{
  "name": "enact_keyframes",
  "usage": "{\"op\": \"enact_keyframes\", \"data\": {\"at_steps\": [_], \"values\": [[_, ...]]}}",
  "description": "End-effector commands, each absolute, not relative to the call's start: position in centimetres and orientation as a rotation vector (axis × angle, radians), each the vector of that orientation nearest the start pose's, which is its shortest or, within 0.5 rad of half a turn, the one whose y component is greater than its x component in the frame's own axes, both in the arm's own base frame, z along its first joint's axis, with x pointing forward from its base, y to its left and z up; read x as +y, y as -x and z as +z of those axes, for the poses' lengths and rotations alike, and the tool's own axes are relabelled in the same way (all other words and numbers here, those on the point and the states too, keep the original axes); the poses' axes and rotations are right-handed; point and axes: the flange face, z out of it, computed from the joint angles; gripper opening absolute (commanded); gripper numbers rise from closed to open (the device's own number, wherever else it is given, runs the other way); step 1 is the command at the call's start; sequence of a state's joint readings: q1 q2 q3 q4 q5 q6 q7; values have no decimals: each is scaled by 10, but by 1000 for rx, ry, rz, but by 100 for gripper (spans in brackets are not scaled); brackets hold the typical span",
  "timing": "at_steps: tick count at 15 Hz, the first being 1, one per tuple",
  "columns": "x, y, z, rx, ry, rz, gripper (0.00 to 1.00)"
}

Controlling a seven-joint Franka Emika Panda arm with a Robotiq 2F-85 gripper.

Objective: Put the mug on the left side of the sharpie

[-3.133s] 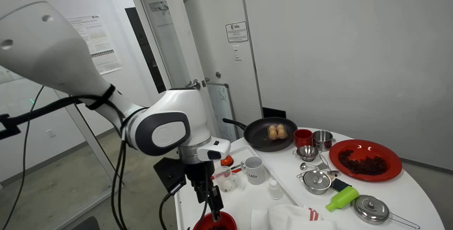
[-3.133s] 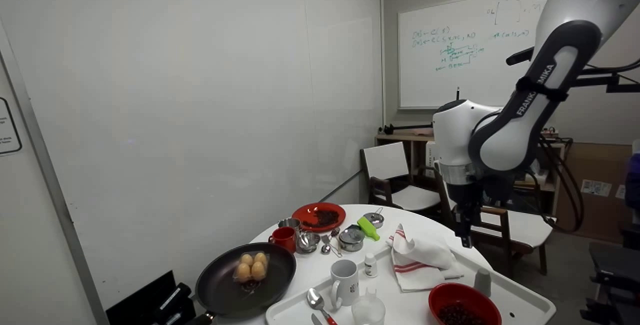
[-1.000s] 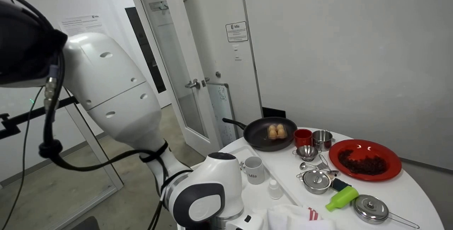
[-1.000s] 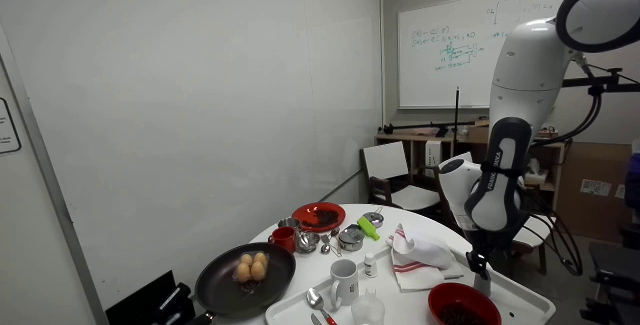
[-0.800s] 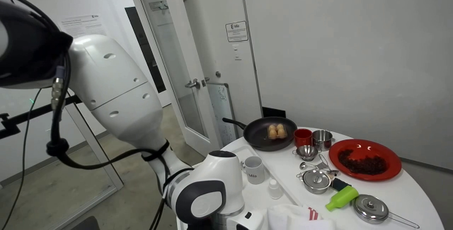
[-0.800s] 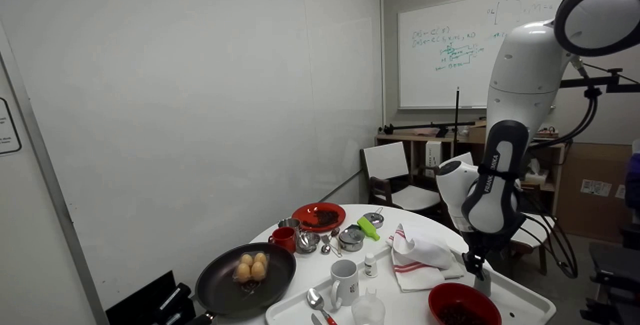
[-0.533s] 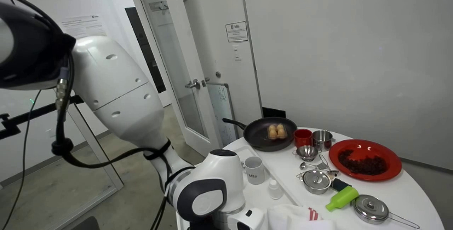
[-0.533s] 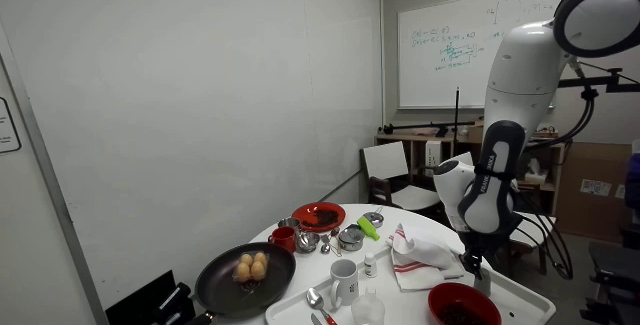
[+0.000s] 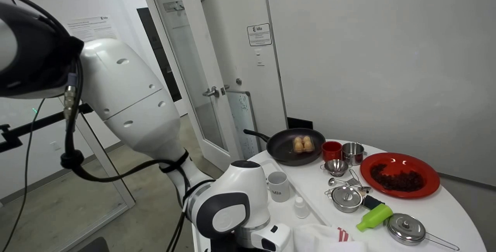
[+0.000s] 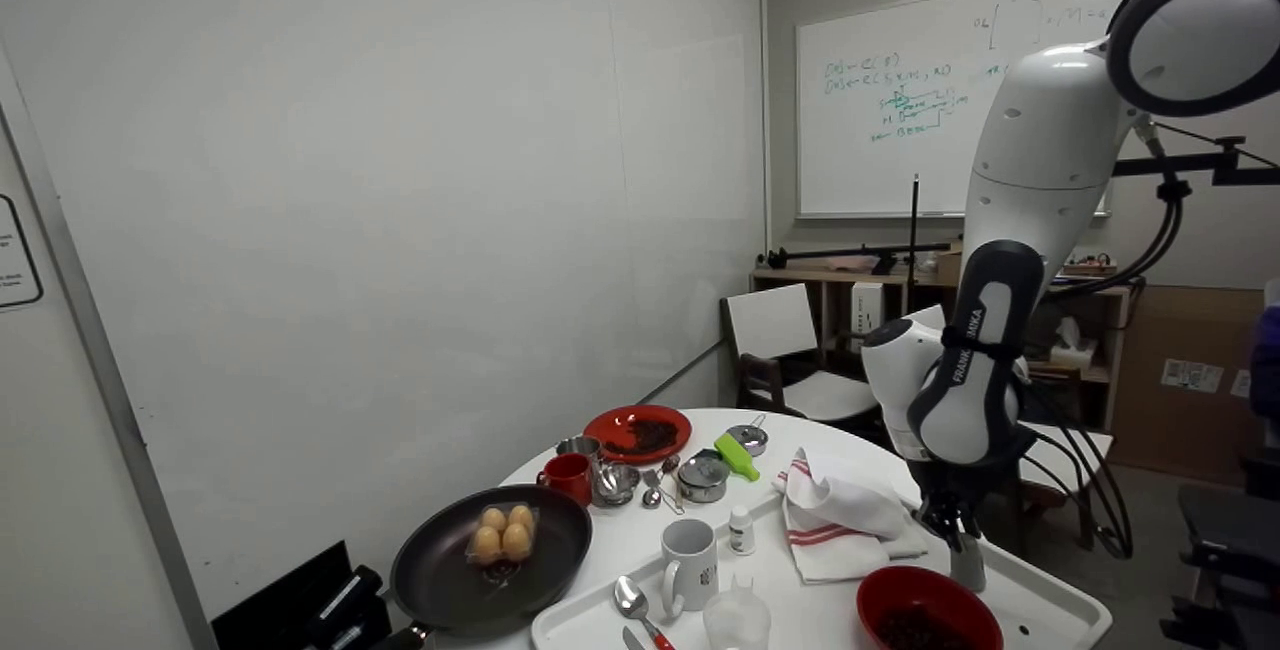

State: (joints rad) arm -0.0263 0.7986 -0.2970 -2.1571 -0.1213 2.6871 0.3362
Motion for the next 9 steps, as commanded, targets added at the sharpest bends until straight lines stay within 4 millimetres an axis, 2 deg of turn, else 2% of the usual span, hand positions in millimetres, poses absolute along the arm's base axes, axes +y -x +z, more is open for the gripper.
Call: {"op": "enact_keyframes", "data": {"at_steps": [1, 5, 9], "values": [[-173, -478, 28, 813, 3262, 349, 12], [-162, -491, 56, 761, 3268, 184, 12], [-147, -507, 97, 685, 3271, -29, 12]]}}
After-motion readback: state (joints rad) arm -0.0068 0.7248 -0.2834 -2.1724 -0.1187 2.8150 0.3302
